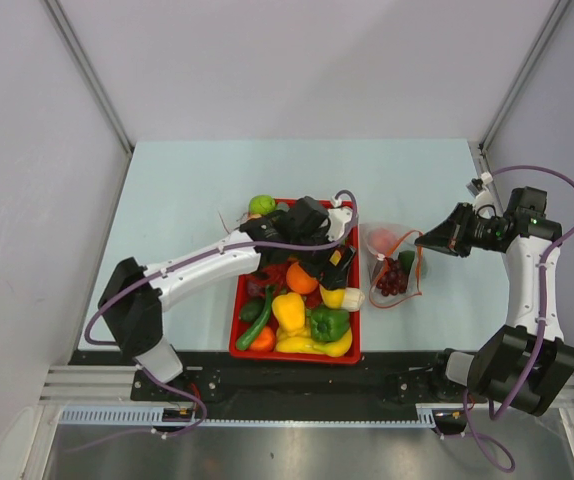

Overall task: Place the food in the zip-top bag and seal the zipper
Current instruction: Pick up the fake fruit from the bin.

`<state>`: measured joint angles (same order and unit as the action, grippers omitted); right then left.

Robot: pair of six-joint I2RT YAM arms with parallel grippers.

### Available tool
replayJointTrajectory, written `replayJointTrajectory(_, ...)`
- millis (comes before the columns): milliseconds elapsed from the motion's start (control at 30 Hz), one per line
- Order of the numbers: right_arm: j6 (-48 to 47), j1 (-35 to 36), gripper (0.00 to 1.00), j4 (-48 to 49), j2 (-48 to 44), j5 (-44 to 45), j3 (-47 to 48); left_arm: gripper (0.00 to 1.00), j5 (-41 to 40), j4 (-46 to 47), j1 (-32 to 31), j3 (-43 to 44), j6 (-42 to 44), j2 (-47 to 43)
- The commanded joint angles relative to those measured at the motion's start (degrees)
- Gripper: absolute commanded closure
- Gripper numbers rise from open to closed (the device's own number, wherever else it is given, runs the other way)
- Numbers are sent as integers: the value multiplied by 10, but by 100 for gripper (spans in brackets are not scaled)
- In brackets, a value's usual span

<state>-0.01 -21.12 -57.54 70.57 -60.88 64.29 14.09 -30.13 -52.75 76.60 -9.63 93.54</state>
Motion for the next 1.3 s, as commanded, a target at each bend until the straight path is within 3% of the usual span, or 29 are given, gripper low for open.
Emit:
replayJointTrajectory(0, 2, 2, 100, 8, -9, -11, 6, 4, 31, 7, -2, 34, -36, 16)
replayJointTrajectory(267, 2, 2, 100, 6, -7, -7, 7, 21, 71, -3, -1, 58, -44, 25)
replayJointTrajectory(400, 2, 2, 100, 4, -6, -7, 6, 43, 86, 3, 5, 68, -44, 5)
replayJointTrajectory(700, 2, 2, 100, 6, -4, -10, 4, 69, 117, 38, -13, 106, -6, -64)
replayJointTrajectory(833, 3, 3, 100, 9, -3, -12, 2, 74, 130, 121, -52, 81, 112, -106)
replayJointTrajectory(933, 8, 6, 100, 15, -3, -11, 2, 77, 173, 198, -98, 34, 322, -139)
replayJointTrajectory(1133, 15, 11, 100, 21, -2, -7, 5, 80, 250, 325, -162, -73, 613, -154)
replayJointTrajectory(1267, 15, 11, 100, 17, -3, -6, 4, 83, 298, 364, -162, -108, 719, -129)
